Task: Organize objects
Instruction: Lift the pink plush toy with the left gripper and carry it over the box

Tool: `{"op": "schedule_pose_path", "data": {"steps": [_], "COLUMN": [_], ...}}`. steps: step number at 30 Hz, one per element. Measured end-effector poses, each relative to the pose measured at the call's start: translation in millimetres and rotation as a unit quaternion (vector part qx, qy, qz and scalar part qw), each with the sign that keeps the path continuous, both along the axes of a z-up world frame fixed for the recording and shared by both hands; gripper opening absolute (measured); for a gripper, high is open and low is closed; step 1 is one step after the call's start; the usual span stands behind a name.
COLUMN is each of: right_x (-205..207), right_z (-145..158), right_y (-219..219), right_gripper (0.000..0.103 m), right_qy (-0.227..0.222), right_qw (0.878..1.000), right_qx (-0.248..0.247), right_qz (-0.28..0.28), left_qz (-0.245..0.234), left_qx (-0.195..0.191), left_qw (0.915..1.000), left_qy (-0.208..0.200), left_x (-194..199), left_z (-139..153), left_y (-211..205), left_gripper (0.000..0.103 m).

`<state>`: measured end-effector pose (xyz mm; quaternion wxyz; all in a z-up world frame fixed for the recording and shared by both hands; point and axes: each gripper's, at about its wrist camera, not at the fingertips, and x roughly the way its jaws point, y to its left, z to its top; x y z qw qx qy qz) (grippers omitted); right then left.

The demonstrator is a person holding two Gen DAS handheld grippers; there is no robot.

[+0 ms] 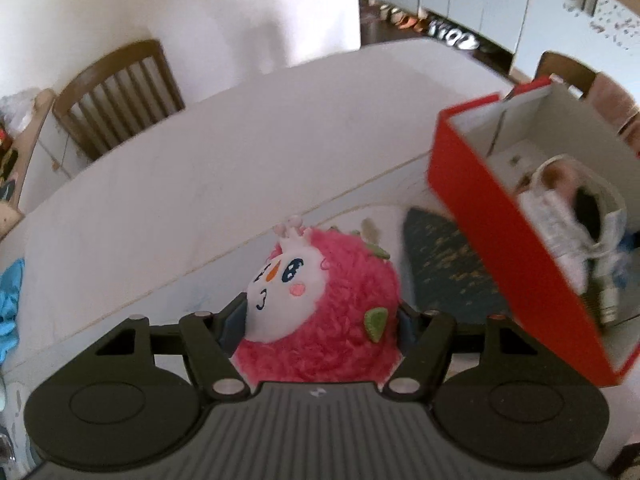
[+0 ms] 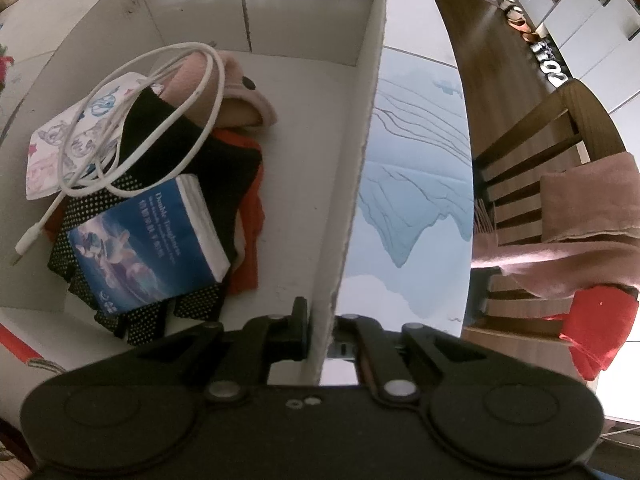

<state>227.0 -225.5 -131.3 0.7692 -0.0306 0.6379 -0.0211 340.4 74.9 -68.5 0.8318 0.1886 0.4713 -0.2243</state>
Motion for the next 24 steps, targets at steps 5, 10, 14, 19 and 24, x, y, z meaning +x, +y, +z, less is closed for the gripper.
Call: {"op": "schedule_pose_path", "data": {"steps": [5,10,14,19,24], "right_x": [0,0,0,0,0], "right_z": [0,0,2,2,4], "right_y": [0,0,0,1,4], "right_gripper": [0.004,0.005,0.005,0.005,0.005], "right_qy": [0.000,0.000,-0.002,-0.002,-0.003], "right_qw": [1.000,1.000,1.000,1.000,1.000], "right_qx": [0.002,0.000,0.001,-0.003,-0.009], "right_qz": [0.002,0.005,0.008,0.013,0.018], "left_qz": [-0.038,-0.081,-0.116,-0.160,-0.191], "left_qx": [-0.024,-0.058,-0.080,-0.087,-0.089], "left_qw": [0.9989,0.9946,0.9894,0.9824,0.9766], "left_qy": [-0.012,-0.031,-0.035,-0.041,-0.043], "left_x": [-17,-34,-43,-54,-60], "left_z": [39,70,86,89,83], "left_y": [-23,-59,-94,-142,-182], "left_gripper": [0.070,0.070,0.070,0.070,0.070]}}
